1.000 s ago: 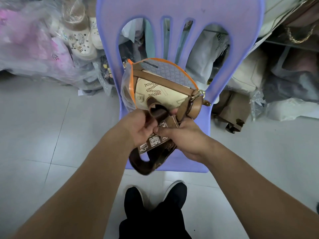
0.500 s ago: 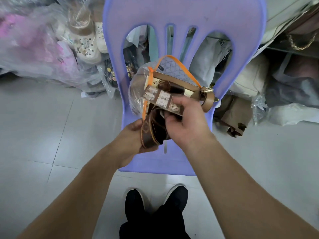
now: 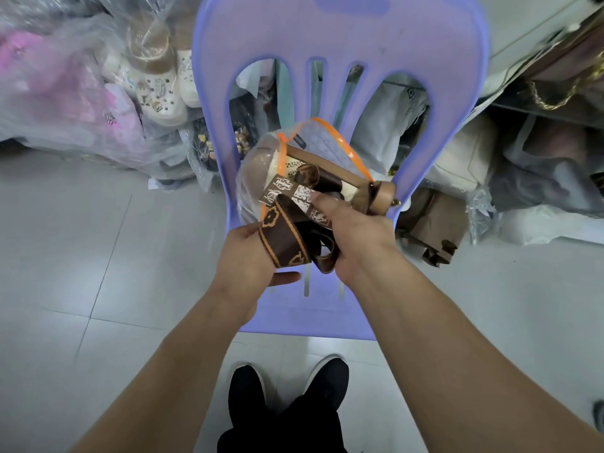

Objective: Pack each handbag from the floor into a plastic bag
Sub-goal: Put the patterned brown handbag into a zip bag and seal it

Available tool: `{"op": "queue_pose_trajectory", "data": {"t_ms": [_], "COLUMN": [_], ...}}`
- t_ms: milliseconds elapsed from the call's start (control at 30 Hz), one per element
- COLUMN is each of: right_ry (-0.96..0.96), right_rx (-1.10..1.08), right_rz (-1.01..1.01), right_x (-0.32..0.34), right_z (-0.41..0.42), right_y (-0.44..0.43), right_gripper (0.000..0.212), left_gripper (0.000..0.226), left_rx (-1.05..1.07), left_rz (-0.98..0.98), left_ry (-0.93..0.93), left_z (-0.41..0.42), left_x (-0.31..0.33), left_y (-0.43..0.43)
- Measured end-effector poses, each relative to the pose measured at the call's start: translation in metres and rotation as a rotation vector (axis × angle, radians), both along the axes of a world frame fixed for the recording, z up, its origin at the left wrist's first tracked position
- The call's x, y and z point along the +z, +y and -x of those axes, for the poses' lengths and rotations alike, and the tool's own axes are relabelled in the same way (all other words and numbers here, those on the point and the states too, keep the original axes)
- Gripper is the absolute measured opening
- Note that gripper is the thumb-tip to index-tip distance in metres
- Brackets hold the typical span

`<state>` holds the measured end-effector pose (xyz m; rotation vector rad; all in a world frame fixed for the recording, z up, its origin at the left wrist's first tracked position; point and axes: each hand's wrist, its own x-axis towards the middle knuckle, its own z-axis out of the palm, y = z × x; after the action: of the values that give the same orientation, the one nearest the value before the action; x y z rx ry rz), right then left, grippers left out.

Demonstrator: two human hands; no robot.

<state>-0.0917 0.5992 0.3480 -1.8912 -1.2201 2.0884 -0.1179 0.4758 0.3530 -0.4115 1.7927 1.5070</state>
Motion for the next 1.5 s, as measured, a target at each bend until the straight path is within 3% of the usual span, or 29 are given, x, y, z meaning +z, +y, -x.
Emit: {"op": "queue_pose_trajectory", "data": {"t_ms": [67, 133, 267, 367, 467, 500, 600, 667, 800, 933, 1000, 1100, 1233, 1300, 1400, 1500], "right_ry": [-0.038, -0.074, -0.138, -0.154, 0.108, 0.173, 0.308, 0.35, 0.153, 0.001, -0.057, -0.061, -0.095, -0.045, 0.114, 0.334], "right_rx": [-0.098, -0.126, 0.08, 0.233, 0.389, 0.483, 0.934, 1.094, 1.041, 0.914, 0.951, 1.198, 1.54, 1.513, 1.484, 1.271], "right_rz": [-0.056, -0.315, -0.849, -1.115, -1.01, -0.95, -1.023, -1.152, -1.361, -1.473, -1.49, -1.519, -1.345, -1.253, -1.145, -0.803], "right_x": [0.003, 0.001, -0.003, -0.008, 0.002, 0.006, 0.008, 0.001, -0.004, 0.0, 0.002, 0.006, 0.017, 0.019, 0.021, 0.031], "right_z": [-0.005, -0.012, -0.023, -0.029, -0.029, -0.032, -0.048, -0.054, -0.045, -0.032, -0.023, -0.006, 0.019, 0.03, 0.04, 0.039], "right_y": [-0.003, -0.01, -0.023, -0.022, -0.015, -0.011, 0.001, 0.012, 0.018, 0.014, 0.014, 0.009, 0.012, 0.015, 0.016, 0.026], "right_gripper": [0.073, 0.082, 0.071, 0.066, 0.029, 0.026, 0.056, 0.06, 0.028, 0.019, 0.015, 0.01, 0.018, 0.021, 0.023, 0.035], "left_gripper": [0.014, 0.019, 0.047, 0.065, 0.05, 0.042, 0.018, 0.007, 0.022, 0.036, 0.04, 0.039, 0.039, 0.04, 0.039, 0.036], "left_rx": [0.035, 0.085, 0.228, 0.215, 0.315, 0.376, 0.422, 0.403, 0.253, 0.088, -0.031, -0.196, -0.306, -0.288, -0.082, 0.129], "left_rz": [0.029, 0.049, 0.122, 0.173, 0.115, 0.066, -0.06, -0.097, -0.035, 0.186, 0.234, 0.299, 0.347, 0.285, 0.164, 0.081], "left_ry": [0.004, 0.022, 0.108, 0.18, 0.12, 0.066, -0.073, -0.114, -0.075, 0.038, 0.094, 0.22, 0.395, 0.398, 0.306, 0.202], "left_z": [-0.002, -0.006, -0.012, -0.016, -0.017, -0.015, -0.008, -0.004, -0.003, -0.006, -0.009, -0.013, -0.011, -0.005, 0.006, 0.014], "left_x": [0.0, 0.001, 0.0, 0.001, -0.001, -0.003, 0.001, 0.004, 0.006, 0.004, 0.005, 0.009, 0.016, 0.02, 0.025, 0.033], "left_y": [0.006, 0.014, 0.023, 0.024, 0.02, 0.019, 0.019, 0.021, 0.022, 0.016, 0.014, 0.014, 0.011, 0.009, 0.011, 0.017]}}
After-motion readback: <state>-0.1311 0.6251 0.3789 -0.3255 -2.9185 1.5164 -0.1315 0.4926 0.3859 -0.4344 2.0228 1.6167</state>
